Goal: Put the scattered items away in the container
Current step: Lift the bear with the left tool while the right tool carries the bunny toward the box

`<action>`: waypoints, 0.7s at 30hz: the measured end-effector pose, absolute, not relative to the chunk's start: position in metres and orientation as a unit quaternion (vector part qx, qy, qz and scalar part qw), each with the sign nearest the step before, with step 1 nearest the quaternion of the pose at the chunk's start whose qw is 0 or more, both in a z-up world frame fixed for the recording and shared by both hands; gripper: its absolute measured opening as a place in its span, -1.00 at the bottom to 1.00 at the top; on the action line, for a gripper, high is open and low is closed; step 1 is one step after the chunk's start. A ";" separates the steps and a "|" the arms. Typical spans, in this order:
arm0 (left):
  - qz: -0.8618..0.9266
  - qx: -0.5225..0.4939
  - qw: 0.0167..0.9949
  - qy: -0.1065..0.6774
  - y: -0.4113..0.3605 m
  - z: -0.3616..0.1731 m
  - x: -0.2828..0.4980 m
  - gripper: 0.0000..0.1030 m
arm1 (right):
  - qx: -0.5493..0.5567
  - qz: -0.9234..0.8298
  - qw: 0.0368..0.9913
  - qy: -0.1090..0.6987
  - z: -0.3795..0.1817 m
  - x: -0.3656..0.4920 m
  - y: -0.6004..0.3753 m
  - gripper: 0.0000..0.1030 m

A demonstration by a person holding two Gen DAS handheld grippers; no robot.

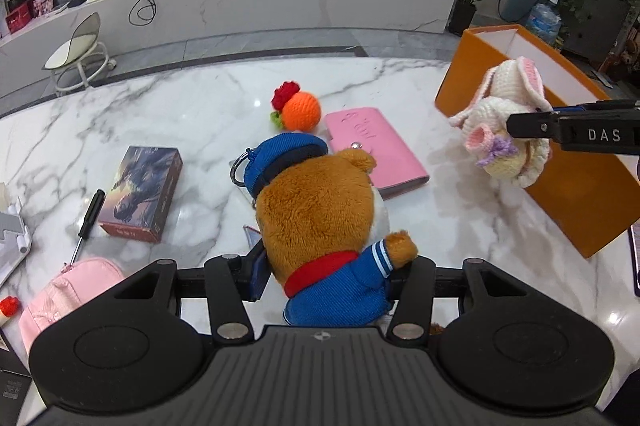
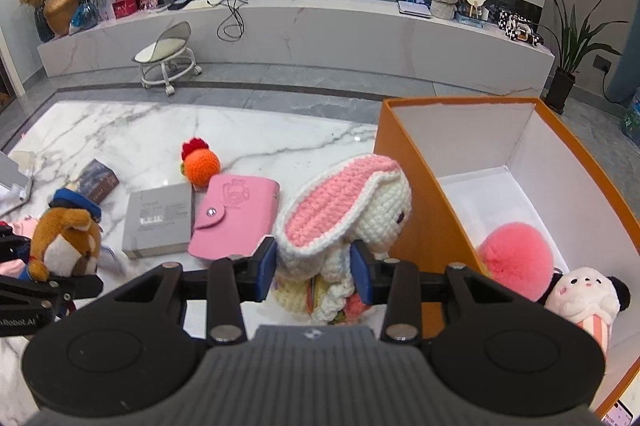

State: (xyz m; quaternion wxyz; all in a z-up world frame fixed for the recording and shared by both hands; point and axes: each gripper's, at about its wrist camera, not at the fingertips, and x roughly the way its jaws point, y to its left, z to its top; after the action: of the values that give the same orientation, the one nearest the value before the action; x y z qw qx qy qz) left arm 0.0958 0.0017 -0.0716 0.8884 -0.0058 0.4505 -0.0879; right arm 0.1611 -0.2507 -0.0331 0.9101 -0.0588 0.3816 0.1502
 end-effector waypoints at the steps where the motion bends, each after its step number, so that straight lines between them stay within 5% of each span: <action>1: -0.089 -0.005 0.889 0.449 0.001 -0.070 0.095 0.11 | -0.056 0.150 0.912 0.378 -0.030 0.160 -0.251 -0.17; 21: -0.090 0.015 0.910 0.405 -0.017 -0.014 0.103 0.11 | -0.005 0.152 0.934 0.323 0.022 0.142 -0.284 -0.17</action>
State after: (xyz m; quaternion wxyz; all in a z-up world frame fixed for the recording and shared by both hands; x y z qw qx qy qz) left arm 0.1030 -0.0171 -0.0138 0.9098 0.0147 0.4050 -0.0898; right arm 0.1422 -0.2844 0.0217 0.9341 -0.0046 0.3231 0.1517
